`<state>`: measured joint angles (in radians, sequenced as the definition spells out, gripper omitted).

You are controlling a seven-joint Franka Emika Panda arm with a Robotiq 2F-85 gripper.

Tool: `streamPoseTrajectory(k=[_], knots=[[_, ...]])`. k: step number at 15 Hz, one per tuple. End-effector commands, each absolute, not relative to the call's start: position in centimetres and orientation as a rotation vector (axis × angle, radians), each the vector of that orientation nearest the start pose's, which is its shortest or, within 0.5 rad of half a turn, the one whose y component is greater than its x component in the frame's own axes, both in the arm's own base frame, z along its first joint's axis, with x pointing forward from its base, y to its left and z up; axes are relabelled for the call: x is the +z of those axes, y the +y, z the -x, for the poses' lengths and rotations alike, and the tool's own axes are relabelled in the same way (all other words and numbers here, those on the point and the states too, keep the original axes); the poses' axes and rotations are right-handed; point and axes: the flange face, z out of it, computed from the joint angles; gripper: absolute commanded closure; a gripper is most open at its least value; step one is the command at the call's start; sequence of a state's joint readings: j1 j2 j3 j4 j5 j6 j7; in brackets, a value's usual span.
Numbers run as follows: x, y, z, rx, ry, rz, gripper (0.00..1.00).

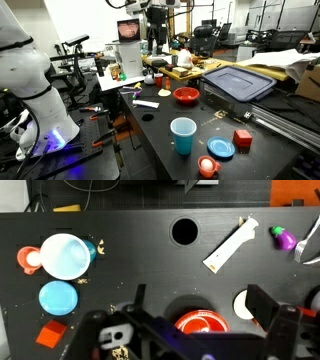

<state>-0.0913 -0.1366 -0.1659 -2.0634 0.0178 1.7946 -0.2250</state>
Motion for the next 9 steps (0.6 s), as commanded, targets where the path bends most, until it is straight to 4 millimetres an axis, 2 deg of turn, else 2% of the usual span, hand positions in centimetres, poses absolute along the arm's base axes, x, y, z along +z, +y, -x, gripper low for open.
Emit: streamPoseTrajectory(k=[1,9], knots=[[46.8,-10.0,-50.8,0.158,0.058,3.046,0.0],[43.7,-3.2,-54.6,0.163,-0.107,3.03,0.0]])
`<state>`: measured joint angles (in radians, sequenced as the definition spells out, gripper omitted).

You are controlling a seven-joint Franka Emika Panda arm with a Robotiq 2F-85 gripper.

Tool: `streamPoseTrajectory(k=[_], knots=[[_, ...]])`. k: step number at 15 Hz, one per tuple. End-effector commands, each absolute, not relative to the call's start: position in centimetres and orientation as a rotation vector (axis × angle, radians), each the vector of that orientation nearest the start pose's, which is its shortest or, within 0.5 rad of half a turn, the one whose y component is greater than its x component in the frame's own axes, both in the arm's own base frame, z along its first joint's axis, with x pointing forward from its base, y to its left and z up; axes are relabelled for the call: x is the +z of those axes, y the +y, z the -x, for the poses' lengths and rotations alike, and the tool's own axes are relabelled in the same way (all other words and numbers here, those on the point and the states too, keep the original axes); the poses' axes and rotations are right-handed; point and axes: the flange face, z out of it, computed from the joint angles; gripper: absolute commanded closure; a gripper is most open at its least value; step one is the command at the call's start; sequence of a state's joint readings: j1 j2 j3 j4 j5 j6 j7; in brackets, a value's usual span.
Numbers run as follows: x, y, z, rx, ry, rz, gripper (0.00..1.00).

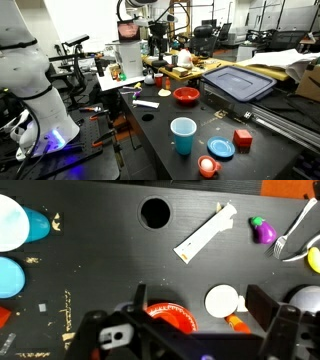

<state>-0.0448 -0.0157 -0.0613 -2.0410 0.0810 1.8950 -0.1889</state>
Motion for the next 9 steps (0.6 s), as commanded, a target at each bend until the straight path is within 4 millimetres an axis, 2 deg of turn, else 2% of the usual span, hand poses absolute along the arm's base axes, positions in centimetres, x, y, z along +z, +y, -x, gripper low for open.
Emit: streamPoseTrajectory(k=[1,6,9], knots=[[43.4,-2.5,-55.1,0.167,-0.132,3.029,0.0],[41.8,1.4,-57.7,0.193,-0.248,3.032,0.0],[40.5,3.1,-59.5,0.207,-0.293,3.034,0.0]])
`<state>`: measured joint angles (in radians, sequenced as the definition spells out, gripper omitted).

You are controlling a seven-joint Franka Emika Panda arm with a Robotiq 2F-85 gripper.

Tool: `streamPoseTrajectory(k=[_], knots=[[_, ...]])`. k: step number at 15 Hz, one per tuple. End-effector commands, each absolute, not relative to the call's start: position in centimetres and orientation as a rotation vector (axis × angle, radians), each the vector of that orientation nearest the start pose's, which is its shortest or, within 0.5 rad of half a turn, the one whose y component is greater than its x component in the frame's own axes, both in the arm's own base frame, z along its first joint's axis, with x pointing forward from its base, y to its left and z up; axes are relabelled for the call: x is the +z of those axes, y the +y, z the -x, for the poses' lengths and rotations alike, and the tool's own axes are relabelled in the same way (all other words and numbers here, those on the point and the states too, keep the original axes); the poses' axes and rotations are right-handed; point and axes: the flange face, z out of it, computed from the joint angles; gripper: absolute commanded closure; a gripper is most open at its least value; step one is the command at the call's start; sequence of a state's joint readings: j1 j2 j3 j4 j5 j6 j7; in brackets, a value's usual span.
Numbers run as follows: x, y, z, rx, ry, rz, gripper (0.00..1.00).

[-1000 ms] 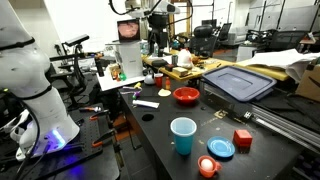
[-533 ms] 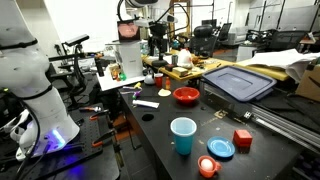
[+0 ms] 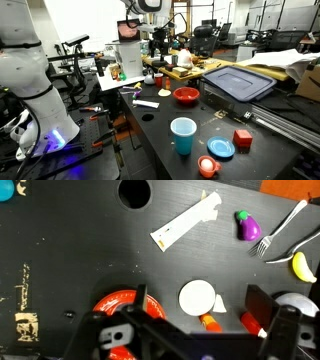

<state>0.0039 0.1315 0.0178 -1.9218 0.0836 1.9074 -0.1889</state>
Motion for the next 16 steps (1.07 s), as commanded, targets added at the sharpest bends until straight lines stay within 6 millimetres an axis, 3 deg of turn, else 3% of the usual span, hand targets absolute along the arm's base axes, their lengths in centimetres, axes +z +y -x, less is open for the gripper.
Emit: streamPoseTrajectory(k=[1,9,16], knots=[[40.1,3.5,-60.0,0.21,-0.303,3.036,0.0],[36.1,6.7,-64.8,0.235,-0.42,3.071,0.0],[33.0,10.5,-67.8,0.247,-0.57,3.073,0.0]])
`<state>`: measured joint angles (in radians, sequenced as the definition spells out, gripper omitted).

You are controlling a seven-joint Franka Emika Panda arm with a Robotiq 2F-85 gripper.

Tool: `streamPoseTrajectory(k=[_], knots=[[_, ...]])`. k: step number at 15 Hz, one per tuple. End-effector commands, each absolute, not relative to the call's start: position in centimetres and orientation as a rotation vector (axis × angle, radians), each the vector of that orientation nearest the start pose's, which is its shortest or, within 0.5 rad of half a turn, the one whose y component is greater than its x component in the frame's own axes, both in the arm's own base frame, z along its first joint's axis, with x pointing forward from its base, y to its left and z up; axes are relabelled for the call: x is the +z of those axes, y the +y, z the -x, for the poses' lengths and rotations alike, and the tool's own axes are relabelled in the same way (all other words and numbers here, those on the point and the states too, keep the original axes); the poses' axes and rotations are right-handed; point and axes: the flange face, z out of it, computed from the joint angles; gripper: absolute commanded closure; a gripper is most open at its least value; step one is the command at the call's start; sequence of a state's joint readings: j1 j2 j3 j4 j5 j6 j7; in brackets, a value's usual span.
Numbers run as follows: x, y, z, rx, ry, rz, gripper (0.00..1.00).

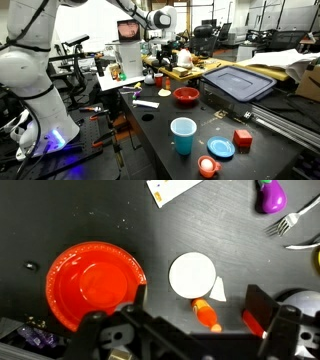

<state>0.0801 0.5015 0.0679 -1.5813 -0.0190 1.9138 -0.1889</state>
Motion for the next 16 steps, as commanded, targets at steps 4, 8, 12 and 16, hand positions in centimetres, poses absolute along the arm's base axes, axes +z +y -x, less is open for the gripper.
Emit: streamPoseTrajectory(k=[4,8,12,16], knots=[[31.2,11.5,-69.4,0.244,-0.621,3.065,0.0],[29.3,11.9,-71.1,0.247,-0.675,3.033,0.0],[28.1,12.2,-72.7,0.219,-0.714,3.007,0.0],[26.9,13.9,-73.2,0.2,-0.759,2.972,0.0]])
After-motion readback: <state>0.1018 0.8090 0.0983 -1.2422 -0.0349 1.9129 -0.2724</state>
